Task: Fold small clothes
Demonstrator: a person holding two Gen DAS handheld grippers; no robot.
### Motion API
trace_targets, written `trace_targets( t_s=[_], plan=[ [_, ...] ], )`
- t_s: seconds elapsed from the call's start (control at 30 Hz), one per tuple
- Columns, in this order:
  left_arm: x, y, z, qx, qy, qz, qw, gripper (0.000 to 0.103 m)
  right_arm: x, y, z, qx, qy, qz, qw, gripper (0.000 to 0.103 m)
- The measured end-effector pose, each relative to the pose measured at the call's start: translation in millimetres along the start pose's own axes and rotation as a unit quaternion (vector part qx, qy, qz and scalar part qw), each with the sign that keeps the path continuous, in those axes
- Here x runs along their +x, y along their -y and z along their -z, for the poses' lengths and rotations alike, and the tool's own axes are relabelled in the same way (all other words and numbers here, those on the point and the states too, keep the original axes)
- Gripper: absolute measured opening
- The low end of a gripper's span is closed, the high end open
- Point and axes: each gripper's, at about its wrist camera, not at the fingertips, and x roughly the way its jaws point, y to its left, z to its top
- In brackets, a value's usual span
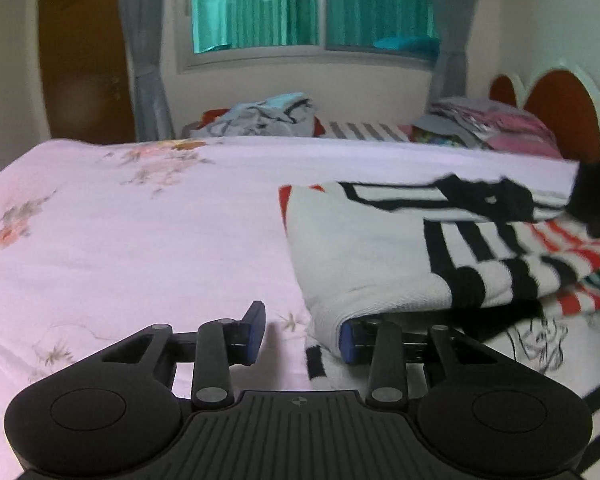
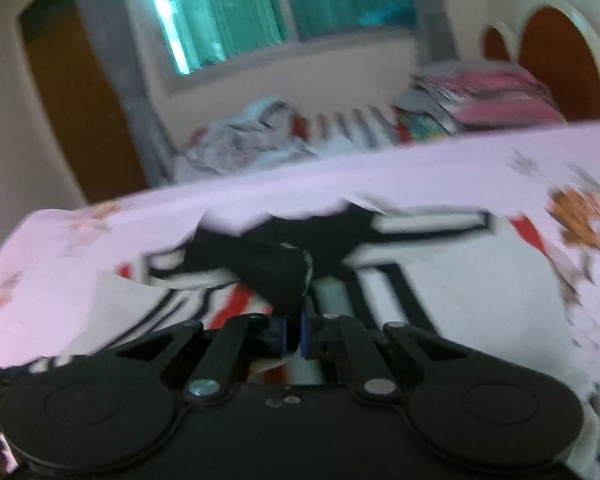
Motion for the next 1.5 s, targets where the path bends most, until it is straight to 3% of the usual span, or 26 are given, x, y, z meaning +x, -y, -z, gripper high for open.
trace_targets(
  t_s=[0.07,0.27,0.37,0.5,0.57,0.67,0.77,0.83,0.9,0.97,1.1,1.2,1.27,1.33,1.4,1.43,1.5],
  plan=[
    [0,3,6,0.009,-0.007,0.002,0.9999,0.032,13,15,9,0.031,-0.047,-0.009,0.998,0.007],
    [-10,3,8,0.001,-0.016,0.029,0.9995,0.032,6,33,12,0.070,-0.032,-0.015,0.997,0.025],
    [-6,14,9,0.019,-0.018,0.026,0.9993,0.032,5,32,10,0.063,-0.030,-0.020,0.997,0.009],
    [-4,15,7,0.048,-0.014,0.008,0.9987,0.033,-18,24,-9,0.024,0.048,0.005,0.999,0.007],
    [-4,14,3,0.050,-0.012,0.001,0.9987,0.041,-23,27,-18,0.014,0.063,0.013,0.998,0.007],
    [-7,13,3,0.054,-0.004,-0.008,0.9985,0.040,-6,29,-13,-0.013,0.024,0.032,0.999,0.007],
    [-10,9,12,0.063,-0.005,-0.003,0.9980,0.034,13,36,5,0.004,-0.030,0.027,0.999,0.007],
    [-11,4,15,0.053,-0.004,0.002,0.9986,0.034,12,39,10,0.016,-0.035,0.012,0.999,0.010],
    [-11,3,14,0.046,-0.007,0.002,0.9989,0.034,6,46,10,0.038,-0.027,0.007,0.999,0.022],
    [-9,-2,12,0.022,-0.013,0.005,0.9997,0.034,1,57,7,0.065,-0.023,-0.004,0.998,0.023],
    [-7,-12,13,-0.031,-0.029,0.024,0.9988,0.034,6,60,13,0.057,-0.056,-0.014,0.997,0.023],
    [-15,-20,9,-0.052,-0.048,0.047,0.9963,0.035,2,59,11,0.042,-0.047,-0.009,0.998,0.013],
    [-23,-27,7,-0.070,-0.060,0.061,0.9939,0.039,-2,59,9,0.038,-0.036,-0.007,0.999,0.012],
    [-34,-36,6,-0.098,-0.059,0.075,0.9906,0.050,-10,63,7,0.049,-0.034,-0.022,0.998,0.017],
    [-47,-44,4,-0.117,-0.049,0.072,0.9893,0.064,-16,68,6,0.061,-0.030,-0.034,0.997,0.050],
    [-52,-47,1,-0.120,-0.042,0.068,0.9896,0.066,-20,70,6,0.063,-0.021,-0.033,0.997,0.058],
    [-46,-49,-7,-0.127,-0.044,0.069,0.9885,0.068,-19,73,3,0.062,-0.021,-0.029,0.997,0.059]
  ],
)
